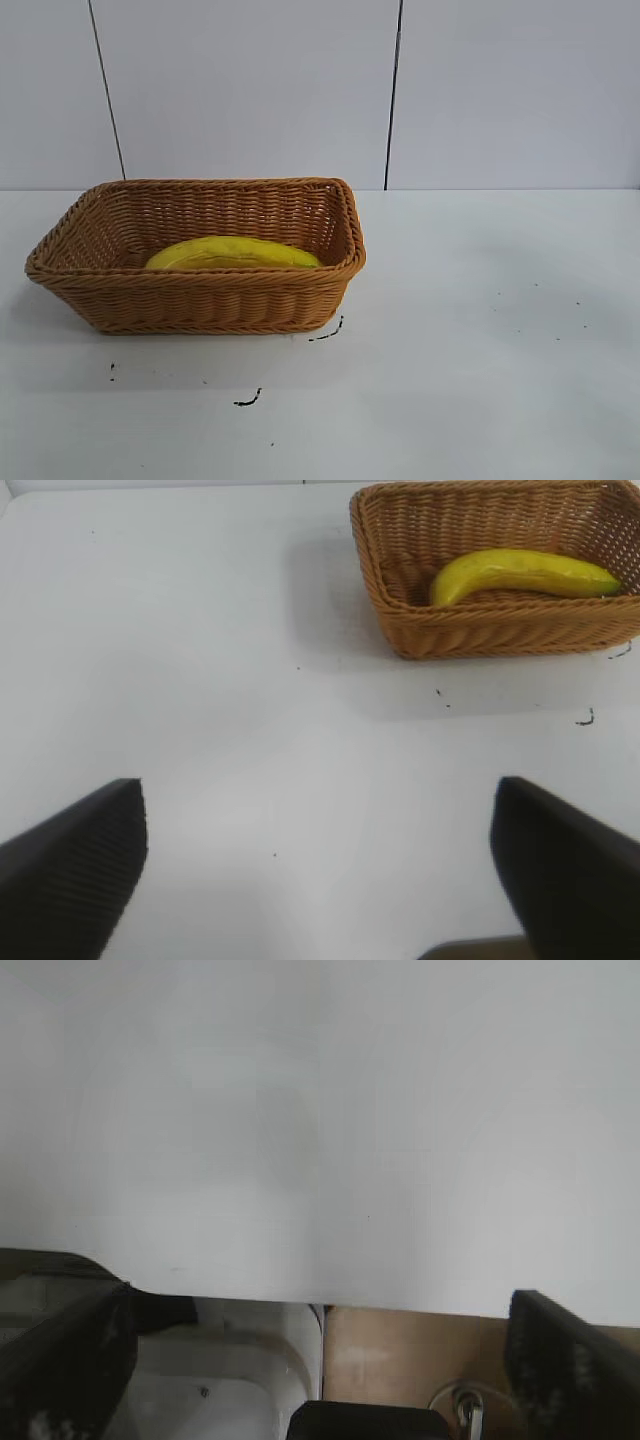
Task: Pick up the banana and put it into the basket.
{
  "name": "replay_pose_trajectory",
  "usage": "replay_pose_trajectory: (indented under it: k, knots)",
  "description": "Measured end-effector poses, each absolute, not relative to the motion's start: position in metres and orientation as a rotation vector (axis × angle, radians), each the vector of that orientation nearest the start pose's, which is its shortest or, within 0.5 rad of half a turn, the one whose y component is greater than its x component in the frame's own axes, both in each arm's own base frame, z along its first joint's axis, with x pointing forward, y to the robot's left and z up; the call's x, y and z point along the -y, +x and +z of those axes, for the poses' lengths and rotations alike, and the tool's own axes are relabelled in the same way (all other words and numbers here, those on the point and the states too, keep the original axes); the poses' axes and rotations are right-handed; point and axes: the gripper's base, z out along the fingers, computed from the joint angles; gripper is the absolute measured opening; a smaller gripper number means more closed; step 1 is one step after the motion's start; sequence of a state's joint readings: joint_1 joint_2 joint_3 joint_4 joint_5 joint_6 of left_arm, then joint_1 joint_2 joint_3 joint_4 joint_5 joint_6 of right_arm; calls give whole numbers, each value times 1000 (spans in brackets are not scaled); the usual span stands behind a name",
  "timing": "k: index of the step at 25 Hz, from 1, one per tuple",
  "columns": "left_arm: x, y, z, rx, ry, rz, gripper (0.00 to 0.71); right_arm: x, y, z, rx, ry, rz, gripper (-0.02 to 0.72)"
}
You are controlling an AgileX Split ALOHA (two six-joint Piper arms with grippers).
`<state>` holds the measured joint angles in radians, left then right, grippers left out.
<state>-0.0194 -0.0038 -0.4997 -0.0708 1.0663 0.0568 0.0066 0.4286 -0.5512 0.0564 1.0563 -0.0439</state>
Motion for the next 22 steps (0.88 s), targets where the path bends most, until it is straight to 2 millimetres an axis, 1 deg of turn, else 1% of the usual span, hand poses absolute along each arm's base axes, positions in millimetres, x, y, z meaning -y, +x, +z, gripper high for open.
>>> replay_pose_trajectory:
  k: [2,5,12,17,22]
  knots:
    - [6,-6,277,-2043,82,-61,693,-5,50,274,-2372,-51,53,687]
    - [6,-6,277,-2043,82,-61,693,-5,39,276,-2285,-51,51,687]
    - [6,-6,277,-2043,82,-61,693,-5,19,279,-2157,-51,56,687]
    - [6,-6,277,-2043,82,-61,693,-5,-2,281,-2020,-53,60,687]
    - [6,-6,277,-2043,82,-61,693,-6,-5,281,-2003,-54,63,687]
